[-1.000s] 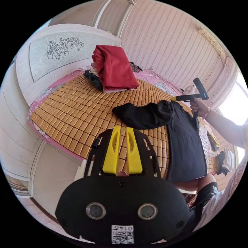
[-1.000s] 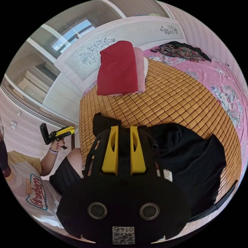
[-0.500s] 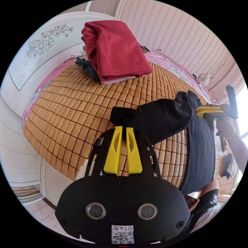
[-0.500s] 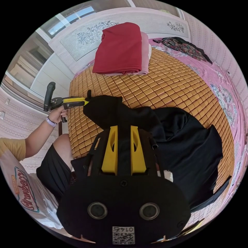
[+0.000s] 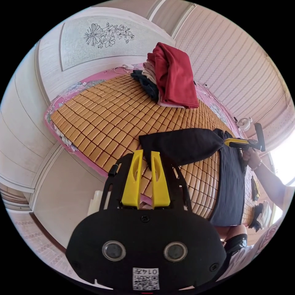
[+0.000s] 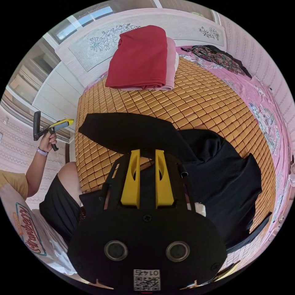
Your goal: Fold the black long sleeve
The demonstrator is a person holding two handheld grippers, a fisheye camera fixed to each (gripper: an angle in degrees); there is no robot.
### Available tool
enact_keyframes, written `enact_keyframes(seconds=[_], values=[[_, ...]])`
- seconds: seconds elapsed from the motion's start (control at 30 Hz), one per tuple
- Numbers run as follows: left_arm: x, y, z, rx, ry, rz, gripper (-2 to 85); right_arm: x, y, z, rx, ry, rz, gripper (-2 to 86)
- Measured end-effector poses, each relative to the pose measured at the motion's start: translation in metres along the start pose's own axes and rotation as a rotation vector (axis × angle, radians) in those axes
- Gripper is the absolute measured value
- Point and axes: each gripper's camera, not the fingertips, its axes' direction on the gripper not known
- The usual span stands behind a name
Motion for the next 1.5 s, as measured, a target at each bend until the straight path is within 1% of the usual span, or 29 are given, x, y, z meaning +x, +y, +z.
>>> enact_keyframes(seconds=[0.13, 0.27, 0.33, 0.37, 0.4, 0.43, 0.5, 0.6, 0.67, 0.77, 0.87, 0.9, 0.97, 1.03, 1.1, 1.13, 1.17, 1.27, 1.33, 1.37, 1.4, 1.43, 1.47, 1.5], values=[[0.011, -0.016, 0.026, -0.030, -0.043, 0.001, 6.1, 0.008, -0.014, 0.006, 0.010, 0.114, 0.058, 7.9], [0.018, -0.027, 0.051, -0.102, -0.090, 0.002, 5.6, 0.032, -0.031, 0.014, 0.041, 0.240, 0.194, 7.9], [0.026, -0.028, 0.057, -0.088, -0.141, 0.052, 4.0, 0.044, -0.036, 0.024, 0.016, 0.285, 0.249, 7.7], [0.028, -0.028, 0.057, -0.082, -0.148, 0.064, 3.1, 0.054, -0.037, 0.033, -0.030, 0.307, 0.290, 7.4], [0.031, -0.028, 0.059, -0.083, -0.153, 0.087, 1.1, 0.061, -0.035, 0.041, -0.075, 0.306, 0.313, 5.9], [0.033, -0.029, 0.060, -0.085, -0.132, 0.106, 0.2, 0.061, -0.033, 0.038, -0.049, 0.303, 0.299, 5.1], [0.033, -0.030, 0.061, -0.081, -0.121, 0.095, -0.5, 0.065, -0.026, 0.034, -0.024, 0.309, 0.301, 0.4], [0.034, -0.031, 0.059, -0.048, -0.141, 0.068, -0.9, 0.068, -0.017, 0.027, -0.012, 0.310, 0.290, -0.6], [0.035, -0.032, 0.056, -0.015, -0.137, 0.055, -1.0, 0.071, -0.008, 0.015, 0.055, 0.313, 0.302, -0.7], [0.038, -0.036, 0.057, 0.001, -0.165, 0.060, -1.0, 0.083, 0.008, -0.005, 0.172, 0.250, 0.391, -0.4], [0.039, -0.040, 0.066, -0.006, -0.185, 0.037, -0.8, 0.100, 0.019, -0.002, 0.145, 0.155, 0.473, 0.4], [0.038, -0.040, 0.074, -0.042, -0.178, 0.018, -0.6, 0.104, 0.024, 0.001, 0.112, 0.154, 0.496, 1.1], [0.033, -0.037, 0.077, -0.021, -0.132, -0.032, -0.1, 0.106, 0.036, 0.000, 0.099, 0.153, 0.517, 3.9], [0.025, -0.035, 0.073, -0.027, -0.069, -0.110, 0.3, 0.103, 0.060, -0.012, 0.173, 0.101, 0.524, 5.0], [0.030, -0.029, 0.058, 0.030, -0.103, -0.106, 0.0, 0.094, 0.108, -0.037, 0.288, 0.035, 0.514, 5.6], [0.038, -0.024, 0.046, 0.069, -0.124, -0.082, -0.2, 0.091, 0.122, -0.043, 0.310, 0.032, 0.504, 5.7], [0.043, -0.021, 0.040, 0.087, -0.131, -0.066, -0.3, 0.085, 0.153, -0.055, 0.333, 0.048, 0.481, 5.8], [0.079, -0.010, 0.021, 0.135, -0.135, 0.048, -0.7, 0.078, 0.240, -0.082, 0.306, 0.173, 0.491, 5.8], [0.121, -0.006, 0.025, 0.107, -0.053, 0.177, -0.9, 0.081, 0.297, -0.097, 0.265, 0.275, 0.528, 5.8], [0.134, -0.005, 0.028, 0.097, -0.019, 0.209, -1.0, 0.087, 0.333, -0.107, 0.236, 0.347, 0.573, 5.6], [0.162, -0.004, 0.038, 0.071, 0.062, 0.278, -1.0, 0.095, 0.368, -0.116, 0.207, 0.408, 0.633, 5.6], [0.195, -0.003, 0.051, 0.033, 0.140, 0.361, -0.9, 0.100, 0.384, -0.121, 0.194, 0.432, 0.666, 5.6], [0.213, -0.002, 0.057, 0.016, 0.175, 0.401, -0.9, 0.111, 0.413, -0.131, 0.187, 0.457, 0.735, 5.7], [0.248, 0.001, 0.072, -0.011, 0.243, 0.477, -0.9, 0.123, 0.440, -0.140, 0.192, 0.457, 0.804, 5.8]])
